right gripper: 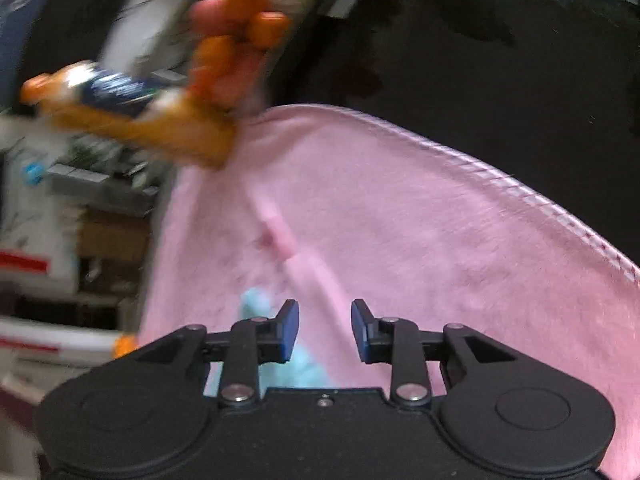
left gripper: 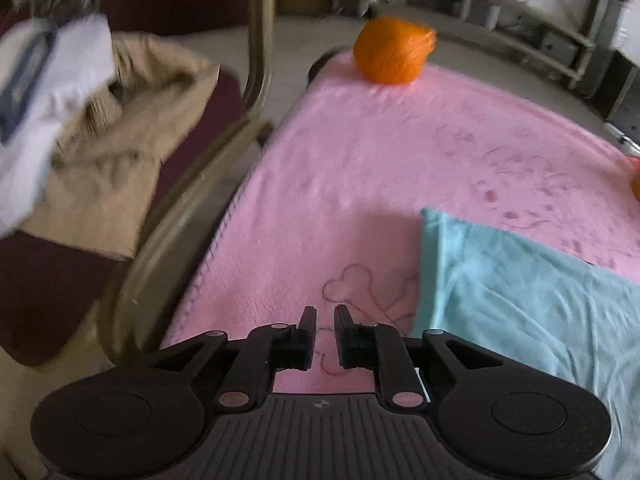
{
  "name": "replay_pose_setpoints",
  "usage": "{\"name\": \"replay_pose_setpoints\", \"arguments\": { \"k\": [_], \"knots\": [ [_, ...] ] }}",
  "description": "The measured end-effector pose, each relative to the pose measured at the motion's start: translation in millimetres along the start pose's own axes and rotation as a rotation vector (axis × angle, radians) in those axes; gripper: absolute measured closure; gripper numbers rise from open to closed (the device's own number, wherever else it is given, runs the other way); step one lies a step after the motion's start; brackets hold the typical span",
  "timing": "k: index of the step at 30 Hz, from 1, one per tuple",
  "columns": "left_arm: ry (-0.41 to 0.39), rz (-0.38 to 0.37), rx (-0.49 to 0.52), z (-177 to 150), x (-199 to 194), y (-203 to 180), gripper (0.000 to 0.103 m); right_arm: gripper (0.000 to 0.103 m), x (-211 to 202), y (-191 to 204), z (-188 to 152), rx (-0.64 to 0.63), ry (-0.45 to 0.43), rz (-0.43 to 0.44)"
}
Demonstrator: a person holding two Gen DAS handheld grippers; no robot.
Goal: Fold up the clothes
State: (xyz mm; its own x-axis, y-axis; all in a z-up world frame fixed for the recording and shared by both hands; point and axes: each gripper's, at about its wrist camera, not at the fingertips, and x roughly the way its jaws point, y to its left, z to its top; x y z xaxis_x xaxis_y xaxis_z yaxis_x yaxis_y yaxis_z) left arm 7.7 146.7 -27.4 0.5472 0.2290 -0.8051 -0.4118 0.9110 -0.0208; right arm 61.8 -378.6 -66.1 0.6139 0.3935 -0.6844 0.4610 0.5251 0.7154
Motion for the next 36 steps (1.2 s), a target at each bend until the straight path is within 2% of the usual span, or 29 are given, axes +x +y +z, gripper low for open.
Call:
{"name": "replay_pose_setpoints", "arguments": {
  "k": [3,6,8,10,12,18,22,25,26,27,29,33,34,36],
  "knots": [
    [-0.050,-0.069,0.006,-13.2,-22.9,-3.3,0.088,0.071,-21.4,7.1,-18.7,-0.086,0.007,0.077],
    [-0.031,-0.166,0.002,-24.6,-27.6,-14.5,0.088,0.071,-27.3,12.2,-36.5,-0.142,0.021,0.098],
    [-0.027,-0.171,0.038,-28.0,-26.6,-28.6,0.088,0.073,-19.6,19.5,-44.1,-0.174,0.032,0.082],
    [-0.023,-0.174,0.075,-31.3,-25.6,-42.9,0.088,0.082,-12.0,26.8,-51.6,-0.206,0.043,0.067],
    [0.000,-0.188,0.080,-32.1,-18.9,-54.6,0.088,0.082,-4.3,34.2,-59.1,-0.238,0.054,0.051],
    [0.069,-0.233,0.094,-37.0,1.3,-84.6,0.087,0.082,40.0,48.0,-76.6,-0.208,0.156,0.054],
    [0.084,-0.189,0.122,-40.7,14.6,-91.6,0.085,0.081,54.6,56.6,-82.8,-0.254,0.182,0.054],
    [0.081,-0.162,0.093,-40.2,14.1,-77.1,0.083,0.081,57.8,47.2,-74.9,-0.250,0.163,-0.019],
    [0.082,-0.146,0.076,-40.4,14.5,-69.9,0.083,0.086,55.6,38.5,-70.3,-0.225,0.155,-0.038],
    [0.088,-0.153,0.052,-40.2,14.6,-61.3,0.088,0.087,53.8,27.9,-63.0,-0.174,0.160,-0.024],
    [0.095,-0.153,0.015,-40.8,13.9,-44.1,0.089,0.091,44.3,5.6,-49.6,-0.079,0.153,0.005],
    [0.089,-0.110,0.000,-45.2,8.0,-18.8,0.089,0.093,12.8,-33.0,-26.7,0.022,0.052,-0.047],
    [0.085,-0.093,0.005,-46.4,5.2,-14.7,0.085,0.093,6.0,-41.6,-24.4,0.052,0.040,-0.046],
    [0.065,-0.044,0.019,-50.7,-2.4,-8.8,0.090,0.092,-8.3,-53.3,-23.5,0.083,0.022,-0.050]
  ]
}}
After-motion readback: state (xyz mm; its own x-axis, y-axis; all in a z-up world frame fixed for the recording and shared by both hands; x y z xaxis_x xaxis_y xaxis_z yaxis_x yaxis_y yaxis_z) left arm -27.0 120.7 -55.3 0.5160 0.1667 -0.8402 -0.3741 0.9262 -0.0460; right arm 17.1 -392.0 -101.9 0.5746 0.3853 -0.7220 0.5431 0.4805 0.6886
